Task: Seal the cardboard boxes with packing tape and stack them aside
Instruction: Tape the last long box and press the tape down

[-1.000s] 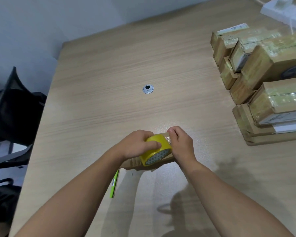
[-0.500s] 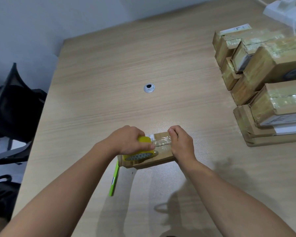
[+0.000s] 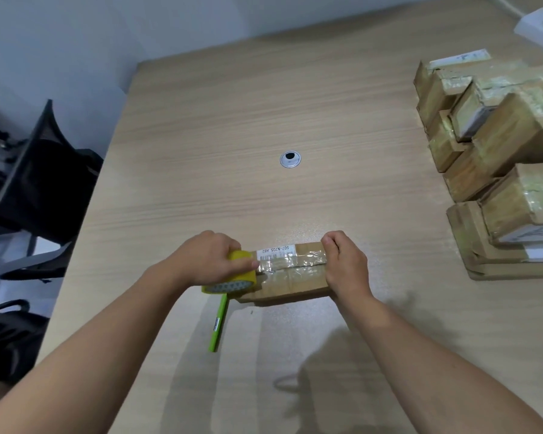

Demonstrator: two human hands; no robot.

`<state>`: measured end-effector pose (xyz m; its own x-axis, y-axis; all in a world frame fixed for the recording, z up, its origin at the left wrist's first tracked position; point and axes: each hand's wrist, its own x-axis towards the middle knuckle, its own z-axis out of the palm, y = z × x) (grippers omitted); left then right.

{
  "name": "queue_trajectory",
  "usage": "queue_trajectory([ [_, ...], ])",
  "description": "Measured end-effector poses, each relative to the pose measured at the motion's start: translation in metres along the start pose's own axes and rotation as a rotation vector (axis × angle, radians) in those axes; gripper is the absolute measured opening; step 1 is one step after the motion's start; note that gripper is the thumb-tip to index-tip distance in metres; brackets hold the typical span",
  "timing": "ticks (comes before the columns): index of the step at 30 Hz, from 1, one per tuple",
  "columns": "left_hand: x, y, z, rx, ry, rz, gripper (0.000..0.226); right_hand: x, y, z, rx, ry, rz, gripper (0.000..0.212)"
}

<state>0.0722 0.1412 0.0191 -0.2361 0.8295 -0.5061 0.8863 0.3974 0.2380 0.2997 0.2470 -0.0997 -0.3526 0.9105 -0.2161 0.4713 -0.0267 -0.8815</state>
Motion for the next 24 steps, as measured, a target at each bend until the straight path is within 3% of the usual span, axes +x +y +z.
queue_trajectory([
  [2,-0.008,-0.005,-0.001,-0.285,-0.056,0.001,0.061,0.001,0.001,0.001,-0.007,0.006,-0.011,0.019],
  [4,-0.015,-0.016,-0.001,-0.401,-0.062,-0.027,0.058,0.001,0.001,0.000,-0.003,0.010,-0.023,0.019],
  [8,-0.012,-0.026,0.001,-0.026,0.028,-0.058,0.073,-0.001,0.001,-0.001,-0.004,0.005,-0.050,0.020],
  [11,-0.003,-0.029,0.007,0.119,-0.057,-0.172,0.068,-0.002,0.000,-0.003,-0.014,-0.005,-0.057,0.020],
  [19,0.006,-0.027,0.007,0.147,-0.110,-0.300,0.074,-0.002,-0.003,-0.003,-0.013,-0.023,-0.037,0.021],
  [22,-0.008,-0.035,0.003,-0.103,-0.104,-0.204,0.087,-0.002,-0.004,-0.004,-0.001,-0.015,-0.027,0.021],
  [24,-0.019,-0.042,0.000,-0.236,-0.064,-0.173,0.070,-0.003,-0.006,-0.004,-0.006,-0.035,-0.040,0.020],
])
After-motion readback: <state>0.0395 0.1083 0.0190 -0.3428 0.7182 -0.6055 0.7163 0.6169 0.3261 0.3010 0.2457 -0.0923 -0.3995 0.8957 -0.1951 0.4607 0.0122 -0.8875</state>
